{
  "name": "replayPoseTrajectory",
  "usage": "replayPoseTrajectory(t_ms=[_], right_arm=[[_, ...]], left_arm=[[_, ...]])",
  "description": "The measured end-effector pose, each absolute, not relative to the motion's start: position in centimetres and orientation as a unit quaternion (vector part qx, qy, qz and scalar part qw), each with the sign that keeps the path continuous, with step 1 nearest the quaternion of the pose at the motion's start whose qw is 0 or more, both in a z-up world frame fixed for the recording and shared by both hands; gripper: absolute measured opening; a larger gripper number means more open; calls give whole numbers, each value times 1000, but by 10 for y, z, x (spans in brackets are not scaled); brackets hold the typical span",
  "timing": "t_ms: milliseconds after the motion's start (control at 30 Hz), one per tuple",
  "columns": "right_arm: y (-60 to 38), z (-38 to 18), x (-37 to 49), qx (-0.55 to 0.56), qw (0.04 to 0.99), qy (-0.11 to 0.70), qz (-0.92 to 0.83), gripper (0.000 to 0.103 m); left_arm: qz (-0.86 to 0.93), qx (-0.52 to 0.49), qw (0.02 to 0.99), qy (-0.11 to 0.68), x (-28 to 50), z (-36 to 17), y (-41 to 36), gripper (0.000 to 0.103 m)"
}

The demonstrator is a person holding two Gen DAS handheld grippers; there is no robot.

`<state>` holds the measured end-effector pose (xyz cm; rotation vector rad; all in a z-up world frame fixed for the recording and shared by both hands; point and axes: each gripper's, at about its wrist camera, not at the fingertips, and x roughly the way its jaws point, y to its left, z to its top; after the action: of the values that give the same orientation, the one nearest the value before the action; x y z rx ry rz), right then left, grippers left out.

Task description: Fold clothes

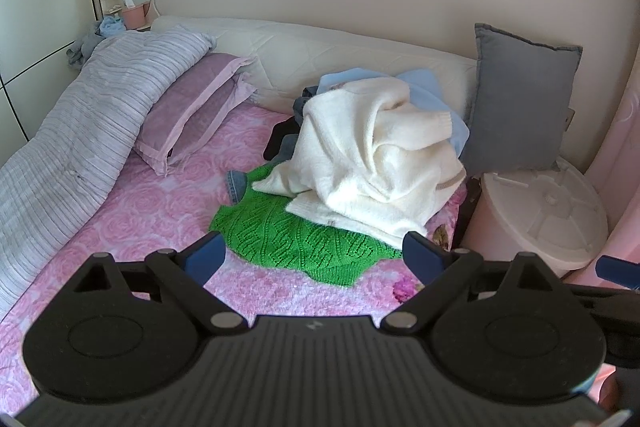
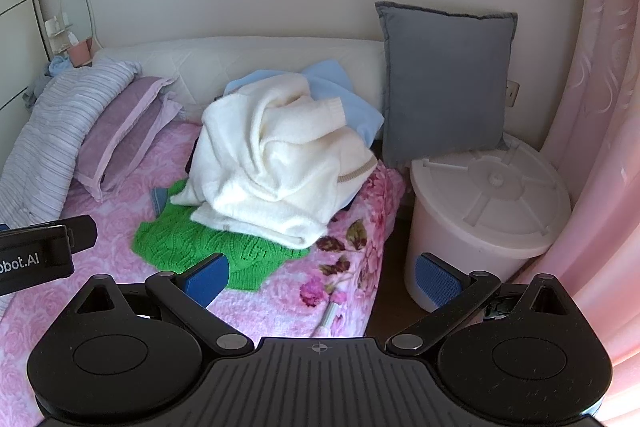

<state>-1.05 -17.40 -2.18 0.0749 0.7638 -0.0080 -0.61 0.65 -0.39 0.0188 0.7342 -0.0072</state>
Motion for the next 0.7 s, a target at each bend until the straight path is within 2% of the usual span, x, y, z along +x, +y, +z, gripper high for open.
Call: replayPoseTrajectory(t_ms=[700], right_arm=[[-166,-15,-18,34,929,368,-22,102]], left_arm=[[-26,8,932,361,-4,-2,12,94]])
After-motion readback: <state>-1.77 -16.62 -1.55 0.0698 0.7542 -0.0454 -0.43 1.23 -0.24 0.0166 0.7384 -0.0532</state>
